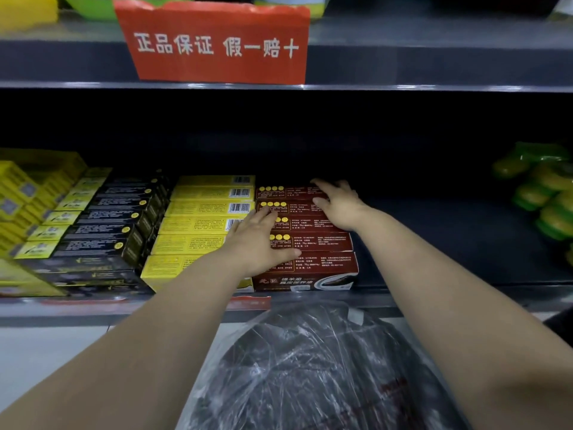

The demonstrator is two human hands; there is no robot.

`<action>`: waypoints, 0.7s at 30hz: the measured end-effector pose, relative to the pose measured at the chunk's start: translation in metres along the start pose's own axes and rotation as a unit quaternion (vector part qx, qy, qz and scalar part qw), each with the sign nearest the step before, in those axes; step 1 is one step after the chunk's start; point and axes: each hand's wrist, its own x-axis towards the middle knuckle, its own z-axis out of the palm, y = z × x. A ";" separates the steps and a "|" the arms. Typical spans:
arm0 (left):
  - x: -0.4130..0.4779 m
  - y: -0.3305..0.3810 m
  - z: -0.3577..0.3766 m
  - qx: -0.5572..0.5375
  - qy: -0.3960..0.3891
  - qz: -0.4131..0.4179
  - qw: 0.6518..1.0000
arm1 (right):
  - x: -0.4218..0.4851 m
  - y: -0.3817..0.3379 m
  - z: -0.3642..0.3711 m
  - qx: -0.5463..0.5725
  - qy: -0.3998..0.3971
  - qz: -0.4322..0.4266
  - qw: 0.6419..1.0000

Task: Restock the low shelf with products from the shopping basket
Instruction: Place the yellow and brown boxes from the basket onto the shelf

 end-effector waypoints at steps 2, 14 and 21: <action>0.001 0.000 0.000 -0.001 0.002 0.000 1.000 | 0.002 0.000 0.003 0.019 -0.010 0.011 1.000; 0.001 0.021 -0.012 -0.171 0.053 0.021 0.984 | -0.038 -0.015 -0.012 0.092 -0.004 0.006 0.996; 0.001 0.103 -0.035 -0.363 0.085 0.224 0.900 | -0.120 -0.030 -0.122 0.043 0.148 0.042 0.987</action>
